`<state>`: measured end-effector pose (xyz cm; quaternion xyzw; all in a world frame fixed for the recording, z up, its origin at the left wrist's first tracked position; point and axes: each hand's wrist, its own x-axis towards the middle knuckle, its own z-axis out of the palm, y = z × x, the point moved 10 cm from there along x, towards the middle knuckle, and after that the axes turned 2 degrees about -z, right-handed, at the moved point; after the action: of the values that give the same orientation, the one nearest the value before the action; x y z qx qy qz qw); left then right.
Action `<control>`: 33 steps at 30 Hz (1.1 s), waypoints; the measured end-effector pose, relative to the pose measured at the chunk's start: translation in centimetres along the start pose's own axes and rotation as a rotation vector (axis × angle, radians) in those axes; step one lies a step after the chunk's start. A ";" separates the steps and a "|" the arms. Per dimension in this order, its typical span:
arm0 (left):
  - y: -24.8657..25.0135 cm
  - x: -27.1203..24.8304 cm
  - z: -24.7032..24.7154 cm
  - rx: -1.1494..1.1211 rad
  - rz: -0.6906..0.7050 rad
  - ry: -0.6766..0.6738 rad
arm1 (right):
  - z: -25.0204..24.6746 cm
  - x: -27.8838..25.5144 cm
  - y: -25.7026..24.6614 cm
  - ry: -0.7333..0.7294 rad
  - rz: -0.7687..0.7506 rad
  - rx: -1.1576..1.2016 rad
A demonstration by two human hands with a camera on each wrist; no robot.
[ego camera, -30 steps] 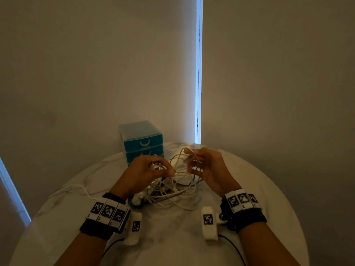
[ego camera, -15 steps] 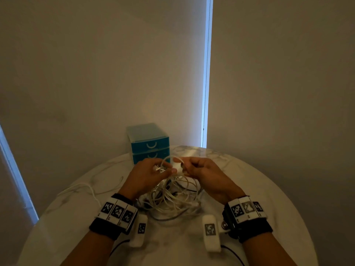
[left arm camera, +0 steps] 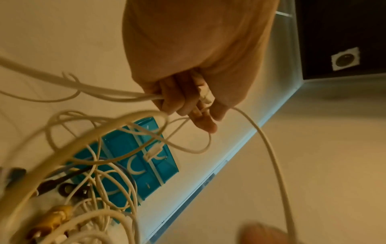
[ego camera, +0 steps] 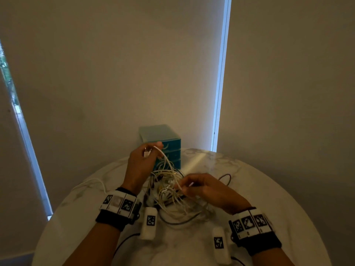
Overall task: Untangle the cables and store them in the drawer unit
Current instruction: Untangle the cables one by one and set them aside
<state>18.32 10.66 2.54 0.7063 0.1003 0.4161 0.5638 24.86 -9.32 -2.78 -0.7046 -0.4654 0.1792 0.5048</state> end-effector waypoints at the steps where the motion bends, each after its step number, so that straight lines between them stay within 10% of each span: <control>1: 0.3 -0.2 0.7 0.005 0.012 -0.046 | -0.6 0.2 0.3 0.084 0.037 0.082; 4: 1.2 -1.4 3.3 0.055 0.065 -0.190 | -2.4 0.4 -0.1 0.311 0.090 0.330; 12: -0.2 -2.8 6.8 0.226 0.170 -0.439 | -1.8 0.6 -0.4 0.376 0.015 0.494; 15: -1.8 -1.3 5.6 0.085 -0.066 -0.338 | -3.3 0.6 -0.4 0.458 -0.055 0.588; 19: -4.3 -1.1 4.7 -0.717 -0.531 -0.244 | -2.3 0.8 -1.4 0.386 -0.076 0.536; 28: -5.6 -0.4 2.8 -0.890 -0.601 -0.040 | -0.8 0.9 -3.3 0.480 -0.192 0.461; 33: -4.2 -0.8 3.9 -0.846 -0.593 -0.202 | 1.0 1.3 -3.8 0.360 -0.207 0.299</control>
<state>21.88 8.84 -1.59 0.3947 0.0642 0.1729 0.9001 22.96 -7.49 0.45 -0.5915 -0.4059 0.0651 0.6937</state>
